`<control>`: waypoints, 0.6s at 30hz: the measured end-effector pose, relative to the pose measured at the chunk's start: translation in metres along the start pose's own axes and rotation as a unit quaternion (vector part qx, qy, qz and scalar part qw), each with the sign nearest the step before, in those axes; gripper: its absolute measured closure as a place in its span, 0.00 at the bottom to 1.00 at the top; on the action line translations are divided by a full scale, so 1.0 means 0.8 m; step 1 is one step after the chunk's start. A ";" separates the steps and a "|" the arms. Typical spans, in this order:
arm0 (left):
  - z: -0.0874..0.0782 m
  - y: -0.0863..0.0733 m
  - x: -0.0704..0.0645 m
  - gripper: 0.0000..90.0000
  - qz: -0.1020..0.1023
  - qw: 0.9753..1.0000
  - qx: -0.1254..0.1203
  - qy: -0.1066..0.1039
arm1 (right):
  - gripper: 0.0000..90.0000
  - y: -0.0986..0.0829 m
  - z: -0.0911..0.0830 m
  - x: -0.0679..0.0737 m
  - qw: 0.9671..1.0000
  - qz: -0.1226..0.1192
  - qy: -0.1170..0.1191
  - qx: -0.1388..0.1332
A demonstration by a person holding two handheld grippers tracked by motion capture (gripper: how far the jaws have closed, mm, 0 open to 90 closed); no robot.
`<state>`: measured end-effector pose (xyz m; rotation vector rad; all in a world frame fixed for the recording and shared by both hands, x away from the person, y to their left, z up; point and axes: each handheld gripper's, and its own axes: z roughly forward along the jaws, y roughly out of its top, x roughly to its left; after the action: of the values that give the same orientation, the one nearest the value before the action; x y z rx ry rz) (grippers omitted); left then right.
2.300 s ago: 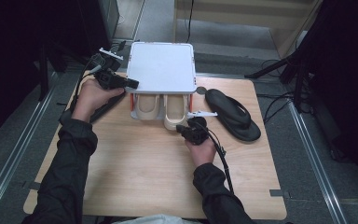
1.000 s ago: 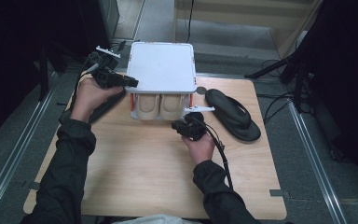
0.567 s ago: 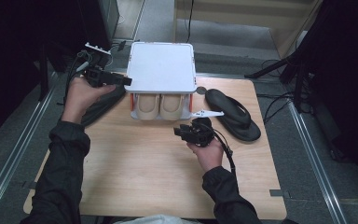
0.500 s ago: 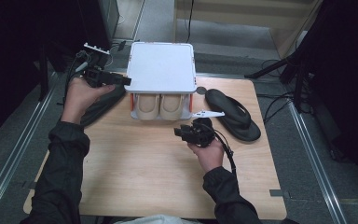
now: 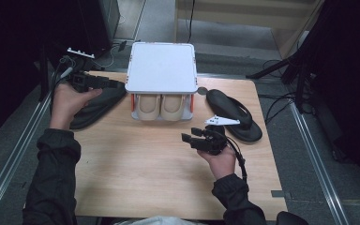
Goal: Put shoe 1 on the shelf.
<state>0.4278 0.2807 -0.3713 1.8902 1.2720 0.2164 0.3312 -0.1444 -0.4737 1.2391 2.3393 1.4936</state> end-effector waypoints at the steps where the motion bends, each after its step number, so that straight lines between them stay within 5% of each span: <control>1: 0.000 -0.002 0.002 0.47 -0.002 1.000 0.003 0.003 | 0.52 -0.001 -0.003 0.000 1.000 0.000 0.000 0.002; 12: 0.007 -0.022 0.029 0.53 -0.025 0.999 0.001 0.027 | 0.51 -0.014 -0.015 -0.007 1.000 0.008 0.000 -0.001; 18: 0.020 -0.034 0.042 0.76 -0.024 0.999 0.004 0.030 | 0.52 -0.013 -0.014 -0.011 1.000 0.010 -0.004 -0.002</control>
<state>0.4338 0.3045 -0.4102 1.8698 1.3588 0.2454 0.3254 -0.1600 -0.4790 1.2700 2.3236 1.4958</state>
